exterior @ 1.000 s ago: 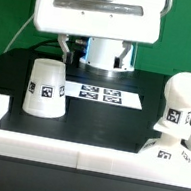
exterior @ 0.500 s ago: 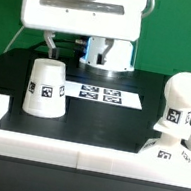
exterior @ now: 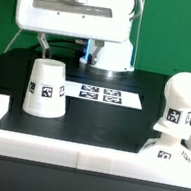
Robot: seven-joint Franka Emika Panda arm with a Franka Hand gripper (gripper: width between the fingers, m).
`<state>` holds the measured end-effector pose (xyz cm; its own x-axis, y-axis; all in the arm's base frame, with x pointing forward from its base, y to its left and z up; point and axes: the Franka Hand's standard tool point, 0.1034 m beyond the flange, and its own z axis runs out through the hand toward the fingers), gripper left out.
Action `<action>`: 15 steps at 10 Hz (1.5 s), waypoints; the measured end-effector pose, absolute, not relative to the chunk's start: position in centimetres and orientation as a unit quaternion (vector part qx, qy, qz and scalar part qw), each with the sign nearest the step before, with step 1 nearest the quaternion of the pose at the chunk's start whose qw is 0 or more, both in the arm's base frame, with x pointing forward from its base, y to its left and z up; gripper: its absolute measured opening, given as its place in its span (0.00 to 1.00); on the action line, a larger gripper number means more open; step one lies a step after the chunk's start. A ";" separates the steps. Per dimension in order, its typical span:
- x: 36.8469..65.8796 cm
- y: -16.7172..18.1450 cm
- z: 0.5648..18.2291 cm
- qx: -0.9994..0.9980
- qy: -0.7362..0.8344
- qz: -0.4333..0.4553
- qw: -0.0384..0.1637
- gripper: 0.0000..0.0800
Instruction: Assemble lamp
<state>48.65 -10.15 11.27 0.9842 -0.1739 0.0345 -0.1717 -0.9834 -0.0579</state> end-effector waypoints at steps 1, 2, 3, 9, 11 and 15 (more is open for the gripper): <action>48.5 -10.1 11.1 -0.996 0.087 -0.018 0.027 0.87; 48.4 -10.1 11.1 -0.996 0.086 -0.019 0.027 0.87; 48.4 -10.1 11.1 -0.996 0.086 -0.019 0.027 0.87; 46.5 -10.2 9.5 -0.997 0.077 -0.023 0.018 0.87; 46.3 -10.4 8.8 -0.997 0.074 -0.021 0.016 0.87; 46.2 -10.3 8.1 -0.997 0.073 -0.017 0.014 0.53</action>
Offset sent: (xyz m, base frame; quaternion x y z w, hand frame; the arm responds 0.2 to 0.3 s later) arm 0.0000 0.0000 0.0000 0.0000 0.0000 0.0000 1.0000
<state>46.17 -10.28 8.06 0.9888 -0.1454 0.0325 -0.1445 -0.9891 -0.0298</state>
